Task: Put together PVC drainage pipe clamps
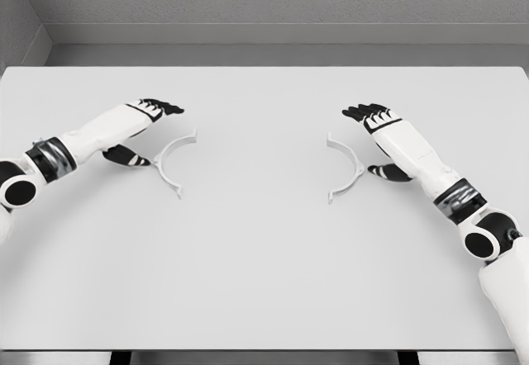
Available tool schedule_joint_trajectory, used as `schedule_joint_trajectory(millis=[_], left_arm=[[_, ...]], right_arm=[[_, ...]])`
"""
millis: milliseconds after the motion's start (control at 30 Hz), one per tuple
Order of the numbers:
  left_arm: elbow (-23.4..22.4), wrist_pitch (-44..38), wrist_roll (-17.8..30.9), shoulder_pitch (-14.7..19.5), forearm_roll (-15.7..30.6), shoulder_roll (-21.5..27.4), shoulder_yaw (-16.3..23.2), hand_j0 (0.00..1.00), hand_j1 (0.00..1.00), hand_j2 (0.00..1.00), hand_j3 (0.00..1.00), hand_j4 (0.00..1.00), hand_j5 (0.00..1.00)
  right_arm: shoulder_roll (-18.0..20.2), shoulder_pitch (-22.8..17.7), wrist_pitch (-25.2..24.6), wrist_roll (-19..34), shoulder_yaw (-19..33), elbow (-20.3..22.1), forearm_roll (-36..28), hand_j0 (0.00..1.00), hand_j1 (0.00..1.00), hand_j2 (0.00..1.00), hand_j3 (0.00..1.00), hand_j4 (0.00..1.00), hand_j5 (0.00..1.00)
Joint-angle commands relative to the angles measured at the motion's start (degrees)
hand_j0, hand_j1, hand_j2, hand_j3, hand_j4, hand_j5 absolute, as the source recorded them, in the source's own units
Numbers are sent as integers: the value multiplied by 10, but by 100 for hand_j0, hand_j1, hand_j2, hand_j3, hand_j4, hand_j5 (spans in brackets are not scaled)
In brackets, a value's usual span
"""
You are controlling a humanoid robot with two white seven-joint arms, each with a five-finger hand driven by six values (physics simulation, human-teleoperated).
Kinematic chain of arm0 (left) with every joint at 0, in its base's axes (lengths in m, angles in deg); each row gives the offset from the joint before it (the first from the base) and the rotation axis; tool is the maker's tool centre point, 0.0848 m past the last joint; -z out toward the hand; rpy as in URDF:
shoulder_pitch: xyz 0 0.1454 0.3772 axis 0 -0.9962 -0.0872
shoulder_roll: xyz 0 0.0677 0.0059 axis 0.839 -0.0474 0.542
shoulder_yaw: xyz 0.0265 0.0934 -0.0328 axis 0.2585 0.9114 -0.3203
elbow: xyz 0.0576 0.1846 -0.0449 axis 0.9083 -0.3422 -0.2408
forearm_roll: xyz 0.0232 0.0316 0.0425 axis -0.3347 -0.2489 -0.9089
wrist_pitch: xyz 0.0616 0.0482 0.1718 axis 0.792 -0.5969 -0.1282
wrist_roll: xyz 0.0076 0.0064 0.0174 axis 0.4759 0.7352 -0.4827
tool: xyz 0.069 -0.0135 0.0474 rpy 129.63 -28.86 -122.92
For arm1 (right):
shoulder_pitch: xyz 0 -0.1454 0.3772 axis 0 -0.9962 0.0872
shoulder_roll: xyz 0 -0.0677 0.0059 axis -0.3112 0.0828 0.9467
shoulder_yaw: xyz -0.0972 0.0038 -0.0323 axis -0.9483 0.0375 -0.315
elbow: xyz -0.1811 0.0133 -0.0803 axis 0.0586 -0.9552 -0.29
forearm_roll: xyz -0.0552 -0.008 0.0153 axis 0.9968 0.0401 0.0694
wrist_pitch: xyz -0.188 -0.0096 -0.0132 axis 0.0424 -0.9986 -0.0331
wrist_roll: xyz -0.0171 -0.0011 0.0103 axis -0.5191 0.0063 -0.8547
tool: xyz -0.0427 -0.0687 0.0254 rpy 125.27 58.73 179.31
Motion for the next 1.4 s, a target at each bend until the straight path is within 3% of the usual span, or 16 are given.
schedule_joint_trajectory(millis=[0, 367, 1367], left_arm=[[-8, 0, -1, 0, 3, -4, -1, 100, 100, 100, 100, 100, 100], [-21, 0, 0, 4, 3, -20, 1, 100, 100, 100, 100, 100, 100], [-15, 0, 0, 6, 9, 14, 0, 100, 100, 100, 100, 100, 100]], right_arm=[[0, 0, 0, 0, 0, 1, -4, 100, 100, 100, 100, 100, 100], [-13, 0, -1, 3, -5, 1, -2, 100, 100, 100, 100, 100, 100], [-50, 28, -30, 5, -55, 1, 0, 100, 100, 100, 100, 100, 100]])
